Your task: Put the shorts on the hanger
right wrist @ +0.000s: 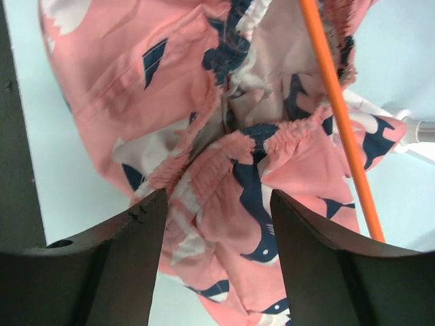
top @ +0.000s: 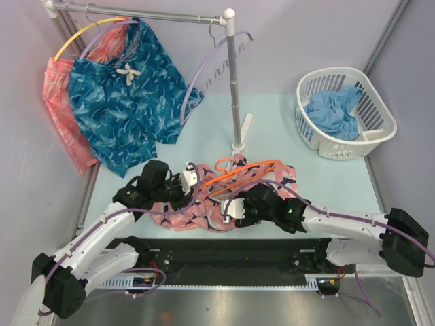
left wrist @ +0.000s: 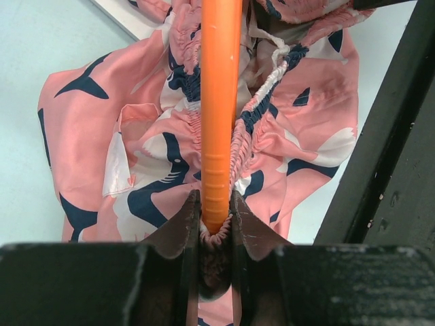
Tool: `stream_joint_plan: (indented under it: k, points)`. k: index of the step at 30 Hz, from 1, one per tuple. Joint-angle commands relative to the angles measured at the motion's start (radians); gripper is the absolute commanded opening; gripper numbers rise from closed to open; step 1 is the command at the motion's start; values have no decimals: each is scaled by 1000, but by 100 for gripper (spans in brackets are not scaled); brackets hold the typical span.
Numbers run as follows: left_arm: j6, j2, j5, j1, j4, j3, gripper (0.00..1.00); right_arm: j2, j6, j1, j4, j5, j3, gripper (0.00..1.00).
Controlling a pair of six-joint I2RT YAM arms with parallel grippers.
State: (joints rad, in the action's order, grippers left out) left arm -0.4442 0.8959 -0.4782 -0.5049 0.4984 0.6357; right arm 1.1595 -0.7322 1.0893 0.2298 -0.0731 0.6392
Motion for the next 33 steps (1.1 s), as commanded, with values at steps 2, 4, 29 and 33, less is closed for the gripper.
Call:
stream_joint_plan:
  k: [2, 4, 29, 33]
  points:
    - [13, -5, -33, 9, -34, 2, 0, 37, 14, 3, -104, -31, 14, 68]
    - [13, -3, -34, 8, -35, 2, 0, 45, 13, 4, -115, -21, 14, 69]
    - [-11, -8, -106, 95, -3, 4, 0, 19, -64, -233, -70, -234, -16, 37]
    - [-14, -5, -112, 95, -1, 4, 0, 22, -49, -288, -55, -196, -4, 34]
